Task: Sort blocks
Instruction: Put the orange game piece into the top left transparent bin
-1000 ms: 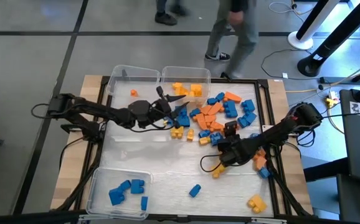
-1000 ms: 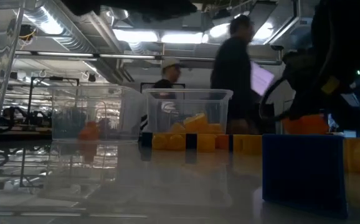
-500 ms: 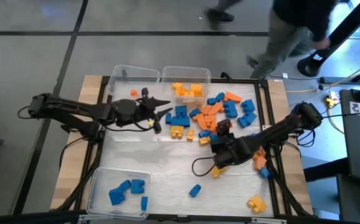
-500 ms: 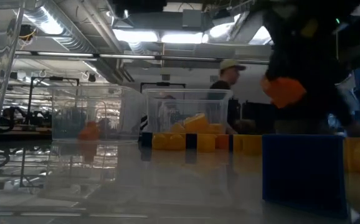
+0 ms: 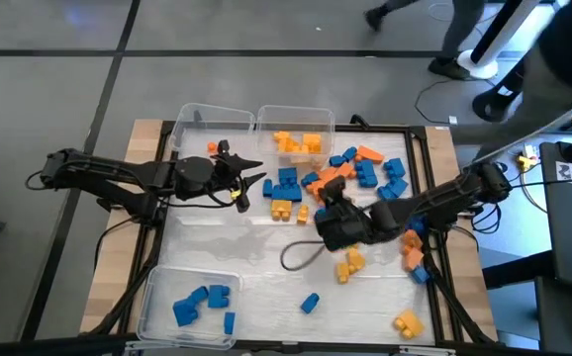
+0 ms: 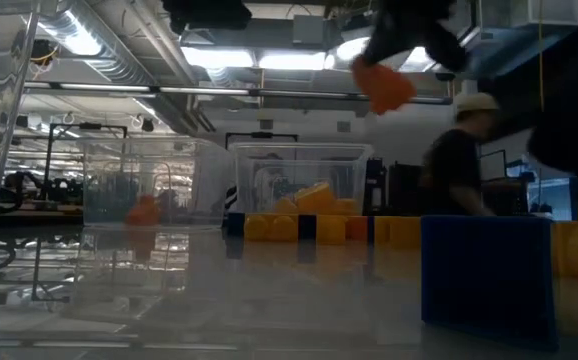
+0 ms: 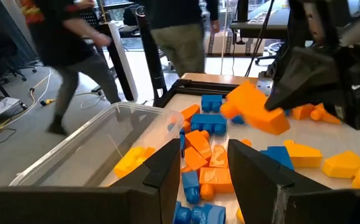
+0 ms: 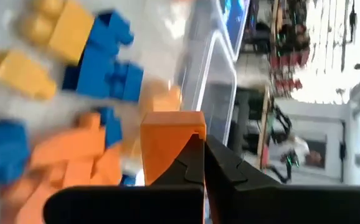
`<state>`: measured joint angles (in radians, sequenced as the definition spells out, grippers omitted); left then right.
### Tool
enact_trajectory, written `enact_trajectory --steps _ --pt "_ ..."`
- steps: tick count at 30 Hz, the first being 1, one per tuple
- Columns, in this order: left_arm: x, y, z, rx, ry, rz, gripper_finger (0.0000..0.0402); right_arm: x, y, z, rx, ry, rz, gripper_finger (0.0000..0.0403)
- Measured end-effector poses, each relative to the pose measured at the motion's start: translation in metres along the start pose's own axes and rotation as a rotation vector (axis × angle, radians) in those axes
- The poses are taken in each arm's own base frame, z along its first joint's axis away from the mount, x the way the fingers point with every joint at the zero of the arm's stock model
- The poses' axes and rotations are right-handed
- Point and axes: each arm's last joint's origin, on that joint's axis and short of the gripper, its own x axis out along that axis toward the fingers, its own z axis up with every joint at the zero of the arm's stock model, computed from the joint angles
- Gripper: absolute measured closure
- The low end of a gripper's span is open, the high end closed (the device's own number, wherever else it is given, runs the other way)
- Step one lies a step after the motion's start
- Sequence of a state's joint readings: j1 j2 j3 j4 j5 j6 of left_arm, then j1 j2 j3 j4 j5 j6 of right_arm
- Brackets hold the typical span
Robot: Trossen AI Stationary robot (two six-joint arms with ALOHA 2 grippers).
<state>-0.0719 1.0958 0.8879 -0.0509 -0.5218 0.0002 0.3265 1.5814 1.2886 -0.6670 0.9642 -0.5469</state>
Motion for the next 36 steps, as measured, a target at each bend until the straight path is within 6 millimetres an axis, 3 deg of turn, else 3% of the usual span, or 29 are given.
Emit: enact_trajectory --steps 6,12,15,20,24,32,36 --pt "-0.012 0.0 0.0 0.004 0.016 -0.025 0.0278 0.04 -0.043 0.007 0.062 -0.274 0.036 0.0402" --pt "-0.033 0.002 0.001 -0.037 0.039 -0.065 0.0278 0.082 -0.094 -0.007 0.24 -0.583 -0.041 0.0402" --pt "-0.039 0.001 0.002 -0.035 0.033 -0.085 0.0278 0.11 -0.108 -0.015 0.294 -0.716 -0.084 0.0402" --pt "-0.043 -0.002 0.002 -0.02 0.028 -0.105 0.0278 0.154 -0.114 -0.026 0.336 -0.843 -0.174 0.0402" --pt "-0.043 -0.002 0.002 0.005 0.025 -0.107 0.0278 0.19 -0.107 -0.029 0.381 -0.898 -0.216 0.0402" --pt "-0.043 -0.002 0.002 0.024 0.025 -0.106 0.0278 0.253 -0.098 -0.006 0.385 -0.94 -0.179 0.0402" --pt "-0.043 -0.002 0.001 0.028 0.032 -0.106 0.0278 0.269 -0.101 0.005 0.385 -0.939 -0.181 0.0402"
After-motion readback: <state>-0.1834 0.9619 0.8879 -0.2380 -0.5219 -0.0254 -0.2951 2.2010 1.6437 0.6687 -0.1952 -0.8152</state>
